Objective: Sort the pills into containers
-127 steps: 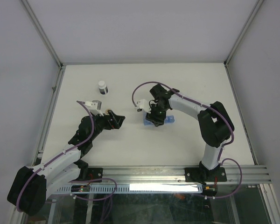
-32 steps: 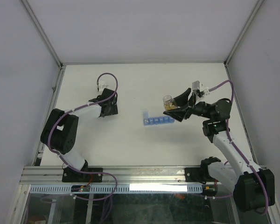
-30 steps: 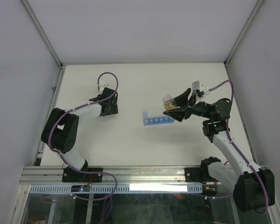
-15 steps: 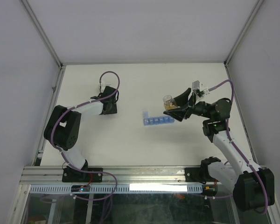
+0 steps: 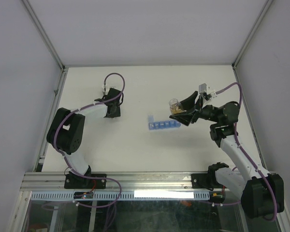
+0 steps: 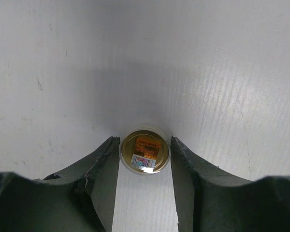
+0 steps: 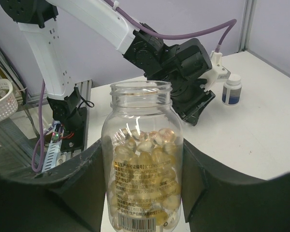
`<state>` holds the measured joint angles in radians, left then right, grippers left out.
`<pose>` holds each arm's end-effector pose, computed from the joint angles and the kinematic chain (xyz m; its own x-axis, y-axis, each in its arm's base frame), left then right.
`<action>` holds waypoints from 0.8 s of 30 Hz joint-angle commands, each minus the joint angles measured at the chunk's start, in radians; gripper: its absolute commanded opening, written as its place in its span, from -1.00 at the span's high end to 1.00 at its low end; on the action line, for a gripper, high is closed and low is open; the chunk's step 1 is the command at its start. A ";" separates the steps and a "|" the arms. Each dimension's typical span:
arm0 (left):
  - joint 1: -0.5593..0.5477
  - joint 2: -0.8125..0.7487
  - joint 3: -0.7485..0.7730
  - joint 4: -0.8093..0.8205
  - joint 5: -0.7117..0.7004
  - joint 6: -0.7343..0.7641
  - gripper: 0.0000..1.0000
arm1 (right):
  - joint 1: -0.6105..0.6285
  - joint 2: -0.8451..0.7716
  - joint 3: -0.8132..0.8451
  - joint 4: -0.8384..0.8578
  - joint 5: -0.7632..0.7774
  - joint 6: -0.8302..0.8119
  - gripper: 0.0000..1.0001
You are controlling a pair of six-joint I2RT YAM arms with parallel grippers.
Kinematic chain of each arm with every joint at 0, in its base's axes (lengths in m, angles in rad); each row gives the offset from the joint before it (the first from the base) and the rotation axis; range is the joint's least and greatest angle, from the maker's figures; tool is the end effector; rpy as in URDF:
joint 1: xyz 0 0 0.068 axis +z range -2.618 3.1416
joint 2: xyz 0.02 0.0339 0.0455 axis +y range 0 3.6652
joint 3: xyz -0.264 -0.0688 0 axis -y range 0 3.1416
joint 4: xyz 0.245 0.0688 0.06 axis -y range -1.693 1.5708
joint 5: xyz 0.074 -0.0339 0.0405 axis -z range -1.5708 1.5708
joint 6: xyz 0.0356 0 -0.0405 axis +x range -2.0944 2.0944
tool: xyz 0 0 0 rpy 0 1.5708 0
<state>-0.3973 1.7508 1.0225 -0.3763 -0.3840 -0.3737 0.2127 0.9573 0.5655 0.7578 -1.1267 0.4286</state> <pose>0.3170 -0.1185 0.1594 -0.8411 -0.0141 -0.5406 -0.1113 0.9828 0.1475 0.1894 0.0738 0.3232 -0.0620 0.1693 -0.9836 -0.9775 0.1887 0.0941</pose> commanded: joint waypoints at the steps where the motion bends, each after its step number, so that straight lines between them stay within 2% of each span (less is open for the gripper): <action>1: 0.012 0.006 0.031 0.000 0.018 0.023 0.35 | -0.009 0.001 0.012 0.038 -0.008 0.008 1.00; 4: 0.012 -0.021 0.023 -0.004 0.055 0.013 0.48 | -0.010 0.004 0.013 0.026 -0.016 -0.006 1.00; 7: 0.011 -0.086 0.001 0.003 0.152 -0.003 0.55 | -0.011 0.005 0.024 -0.029 -0.044 -0.066 1.00; 13: 0.008 -0.308 -0.149 0.191 0.524 -0.073 0.58 | -0.010 0.006 0.055 -0.208 -0.123 -0.296 1.00; 17: 0.002 -0.505 -0.311 0.467 0.852 -0.192 0.59 | -0.011 0.014 0.091 -0.399 -0.167 -0.474 1.00; 20: -0.006 -0.593 -0.442 0.789 1.065 -0.396 0.59 | -0.010 0.028 0.160 -0.648 -0.173 -0.639 1.00; 22: -0.033 -0.611 -0.486 1.002 1.148 -0.518 0.59 | -0.009 0.039 0.196 -0.738 -0.168 -0.729 1.00; 24: -0.075 -0.600 -0.487 1.148 1.170 -0.614 0.59 | -0.008 0.036 0.205 -0.762 -0.167 -0.748 1.00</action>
<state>-0.4141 1.1561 0.5602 0.2882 0.5388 -0.7174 0.2062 0.9970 0.6937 0.1783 -1.2690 -0.1326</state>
